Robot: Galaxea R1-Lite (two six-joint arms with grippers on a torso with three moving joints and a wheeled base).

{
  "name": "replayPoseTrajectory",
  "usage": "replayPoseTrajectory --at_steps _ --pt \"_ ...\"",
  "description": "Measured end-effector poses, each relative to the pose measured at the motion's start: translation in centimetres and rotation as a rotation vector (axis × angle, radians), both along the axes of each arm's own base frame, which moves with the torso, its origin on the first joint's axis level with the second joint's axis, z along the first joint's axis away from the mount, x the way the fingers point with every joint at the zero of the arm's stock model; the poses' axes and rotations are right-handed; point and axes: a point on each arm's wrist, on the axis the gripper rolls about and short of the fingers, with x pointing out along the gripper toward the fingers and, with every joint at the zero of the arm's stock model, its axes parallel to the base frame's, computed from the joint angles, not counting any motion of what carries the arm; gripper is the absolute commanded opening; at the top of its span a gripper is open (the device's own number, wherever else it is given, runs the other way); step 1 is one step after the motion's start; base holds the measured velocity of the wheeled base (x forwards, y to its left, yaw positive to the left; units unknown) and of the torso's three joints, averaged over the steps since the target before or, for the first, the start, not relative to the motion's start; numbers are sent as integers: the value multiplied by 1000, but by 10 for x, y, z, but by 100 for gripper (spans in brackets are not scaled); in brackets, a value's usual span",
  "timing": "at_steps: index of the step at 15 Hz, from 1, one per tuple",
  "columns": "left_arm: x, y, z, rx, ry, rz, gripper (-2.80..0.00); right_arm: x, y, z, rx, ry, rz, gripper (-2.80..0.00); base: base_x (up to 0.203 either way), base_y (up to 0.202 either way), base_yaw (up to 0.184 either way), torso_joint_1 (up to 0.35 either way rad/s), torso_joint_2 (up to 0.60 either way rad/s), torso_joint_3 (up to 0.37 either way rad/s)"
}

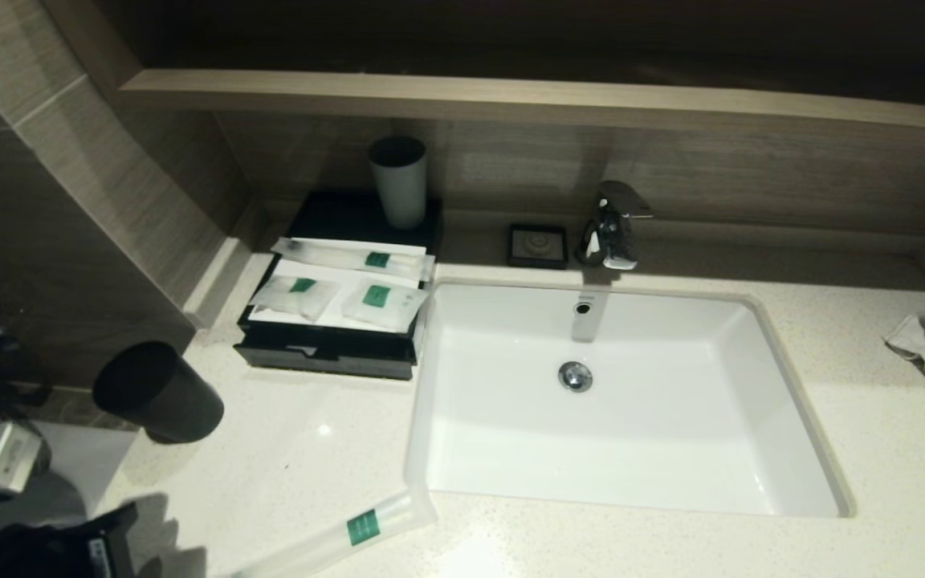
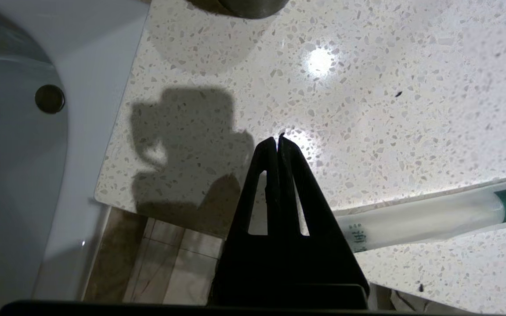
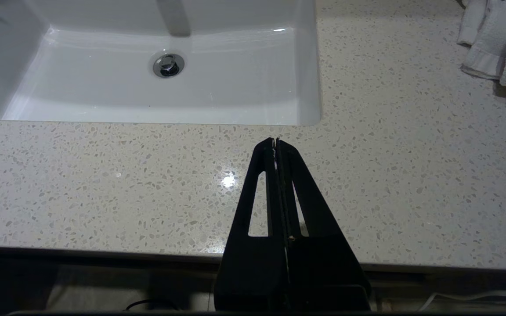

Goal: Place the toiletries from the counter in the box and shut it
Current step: Pick up the cup

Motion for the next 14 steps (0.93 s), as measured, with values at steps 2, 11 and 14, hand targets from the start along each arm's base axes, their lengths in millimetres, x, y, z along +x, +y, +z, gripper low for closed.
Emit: replayPoseTrajectory --at_steps 2,11,14 --pt "3 -2 -3 8 16 0 0 0 0 0 0 0 0 -280 0 0 0 0 0 0" --pt "13 -5 -11 12 23 -3 0 0 0 0 0 0 0 -280 0 0 0 0 0 0" --pt "19 -8 -14 17 27 -2 0 0 0 0 0 0 0 -280 0 0 0 0 0 0"
